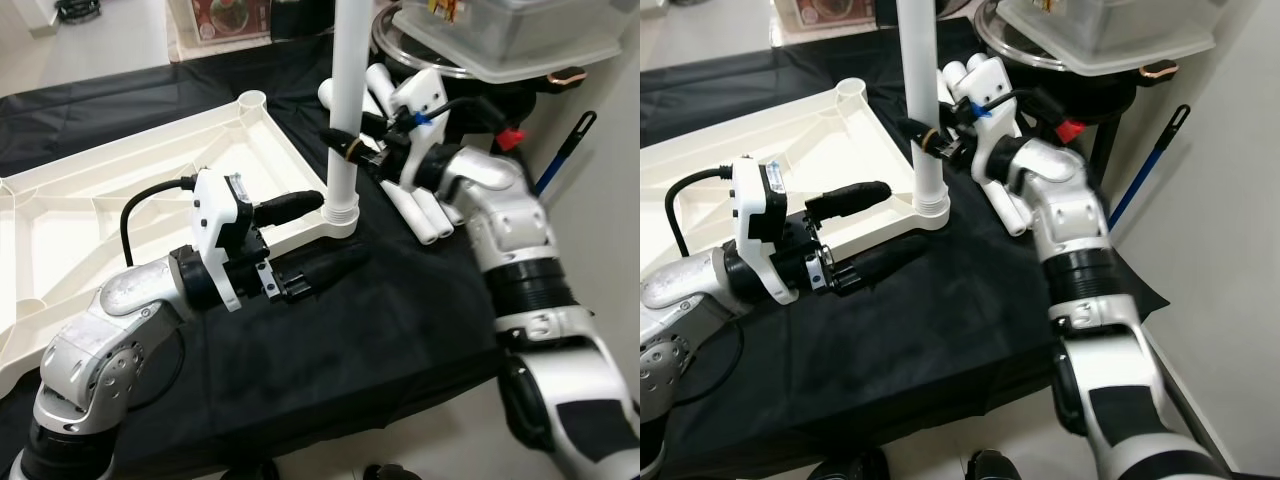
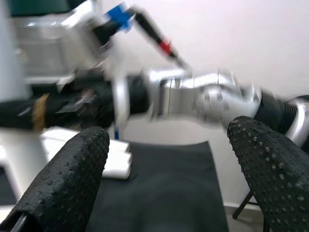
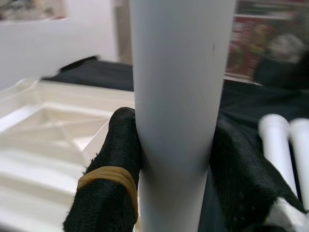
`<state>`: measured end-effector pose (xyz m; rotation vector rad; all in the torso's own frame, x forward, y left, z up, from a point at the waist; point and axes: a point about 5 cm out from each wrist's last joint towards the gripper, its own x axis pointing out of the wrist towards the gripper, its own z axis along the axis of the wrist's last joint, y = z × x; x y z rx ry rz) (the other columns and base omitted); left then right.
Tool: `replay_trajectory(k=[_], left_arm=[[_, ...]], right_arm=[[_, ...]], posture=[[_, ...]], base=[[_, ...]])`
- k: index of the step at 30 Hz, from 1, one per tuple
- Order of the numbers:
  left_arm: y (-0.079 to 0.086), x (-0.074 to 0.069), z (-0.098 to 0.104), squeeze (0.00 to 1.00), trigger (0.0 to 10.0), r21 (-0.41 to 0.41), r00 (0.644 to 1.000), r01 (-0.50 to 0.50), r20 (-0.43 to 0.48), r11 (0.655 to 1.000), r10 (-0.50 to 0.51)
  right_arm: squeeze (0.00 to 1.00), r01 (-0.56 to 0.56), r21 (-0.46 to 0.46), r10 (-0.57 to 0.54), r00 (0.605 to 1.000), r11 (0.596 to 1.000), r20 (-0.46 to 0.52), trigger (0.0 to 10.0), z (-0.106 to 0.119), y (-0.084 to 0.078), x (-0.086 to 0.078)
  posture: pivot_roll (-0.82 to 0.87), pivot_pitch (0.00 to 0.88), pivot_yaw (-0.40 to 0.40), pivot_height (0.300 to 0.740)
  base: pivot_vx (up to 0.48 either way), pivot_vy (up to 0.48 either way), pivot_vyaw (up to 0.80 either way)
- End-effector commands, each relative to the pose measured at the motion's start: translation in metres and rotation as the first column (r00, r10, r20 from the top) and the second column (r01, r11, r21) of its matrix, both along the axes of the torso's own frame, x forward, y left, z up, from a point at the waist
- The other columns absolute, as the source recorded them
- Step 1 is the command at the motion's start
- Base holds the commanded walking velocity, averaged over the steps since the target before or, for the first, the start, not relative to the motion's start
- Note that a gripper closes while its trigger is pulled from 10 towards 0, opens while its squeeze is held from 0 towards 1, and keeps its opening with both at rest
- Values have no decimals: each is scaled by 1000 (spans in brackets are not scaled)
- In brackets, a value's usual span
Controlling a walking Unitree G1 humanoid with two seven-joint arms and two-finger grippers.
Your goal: Building children table
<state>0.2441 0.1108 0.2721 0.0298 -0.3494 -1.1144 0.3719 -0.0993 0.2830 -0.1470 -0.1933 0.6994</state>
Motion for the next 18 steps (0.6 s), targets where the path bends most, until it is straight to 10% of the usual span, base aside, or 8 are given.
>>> replay_trajectory(k=[1,16,18], left_arm=[[-2,0,0,0,10000,2,1000,8,9,1000,-8],[-4,1,1,0,10000,-14,1000,3,18,1000,-3],[-3,1,1,0,10000,-15,1000,1,18,1000,-1]], right_arm=[[0,89,-39,-93,987,995,-129,0,-27,-1,3],[0,222,-16,-221,960,975,-172,0,-38,14,-7],[0,252,-41,-255,952,967,-170,10000,-37,11,-11]], posture=[[-31,187,-20,740],[-34,180,-30,740],[-40,179,-29,740]], base=[[0,0,0],[0,0,0],[0,0,0]])
